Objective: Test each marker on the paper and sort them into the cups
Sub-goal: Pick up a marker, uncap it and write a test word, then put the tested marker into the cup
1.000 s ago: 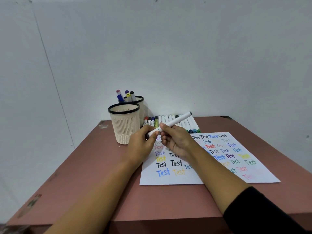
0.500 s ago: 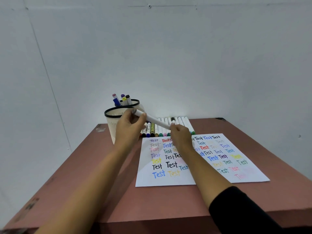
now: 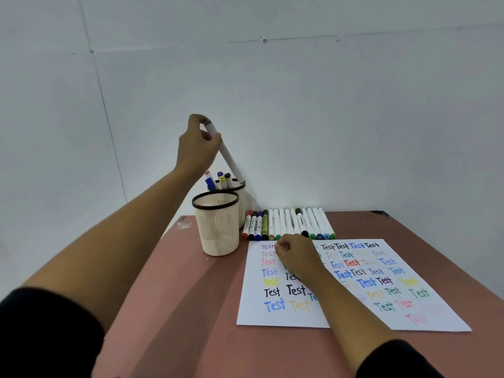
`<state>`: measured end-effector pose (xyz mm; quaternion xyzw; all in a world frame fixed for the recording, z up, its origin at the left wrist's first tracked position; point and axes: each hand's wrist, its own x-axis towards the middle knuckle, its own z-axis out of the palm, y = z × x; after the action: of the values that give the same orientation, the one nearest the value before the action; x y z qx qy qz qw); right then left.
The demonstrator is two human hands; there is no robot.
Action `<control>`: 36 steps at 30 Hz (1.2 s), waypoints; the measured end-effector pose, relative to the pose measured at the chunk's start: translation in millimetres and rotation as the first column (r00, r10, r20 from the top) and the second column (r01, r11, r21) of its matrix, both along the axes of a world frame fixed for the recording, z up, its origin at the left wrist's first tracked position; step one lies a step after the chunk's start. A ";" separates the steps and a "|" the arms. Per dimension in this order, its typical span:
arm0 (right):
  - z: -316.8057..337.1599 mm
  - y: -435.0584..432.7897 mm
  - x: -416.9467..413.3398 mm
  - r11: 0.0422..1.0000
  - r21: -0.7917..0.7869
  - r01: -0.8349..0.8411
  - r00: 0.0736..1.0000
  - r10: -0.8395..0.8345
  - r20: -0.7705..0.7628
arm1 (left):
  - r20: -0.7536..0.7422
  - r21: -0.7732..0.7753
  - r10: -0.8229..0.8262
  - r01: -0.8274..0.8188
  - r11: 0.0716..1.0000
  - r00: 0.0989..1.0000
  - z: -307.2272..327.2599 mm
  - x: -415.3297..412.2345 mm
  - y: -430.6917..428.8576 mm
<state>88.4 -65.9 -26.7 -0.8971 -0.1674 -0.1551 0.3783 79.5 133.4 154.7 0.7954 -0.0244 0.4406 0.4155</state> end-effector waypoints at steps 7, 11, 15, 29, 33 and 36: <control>-2.4 0.2 4.9 1.000 -0.017 -0.004 1.000 0.004 0.003 | -0.027 0.075 0.113 -0.111 0.991 0.993 2.6 35.3 11.3; -3.7 0.2 6.4 1.000 -0.023 -0.003 1.000 0.003 0.011 | -0.159 0.151 0.150 -0.127 0.980 0.976 -21.4 50.4 18.5; -4.5 1.0 7.5 0.999 -0.037 0.004 1.000 -0.003 0.016 | -0.274 0.225 0.189 -0.129 0.966 0.943 -41.0 61.7 24.0; -0.6 1.8 5.9 0.999 -0.054 0.006 1.000 -0.005 0.017 | -0.356 0.352 0.118 0.017 0.936 0.927 -54.8 60.7 14.8; 2.6 1.4 2.8 0.999 -0.038 -0.004 1.000 0.004 -0.006 | -0.238 0.416 0.092 0.015 0.909 0.967 -56.8 35.5 -23.0; 5.4 -0.4 0.4 1.000 0.012 -0.011 0.999 0.011 -0.045 | -0.182 0.457 0.000 0.084 0.885 0.983 -66.9 11.3 -55.1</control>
<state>88.8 -66.3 -21.4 -0.8972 -0.1630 -0.1338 0.3882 90.8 78.3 87.8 0.9067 -0.1091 0.3405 0.2237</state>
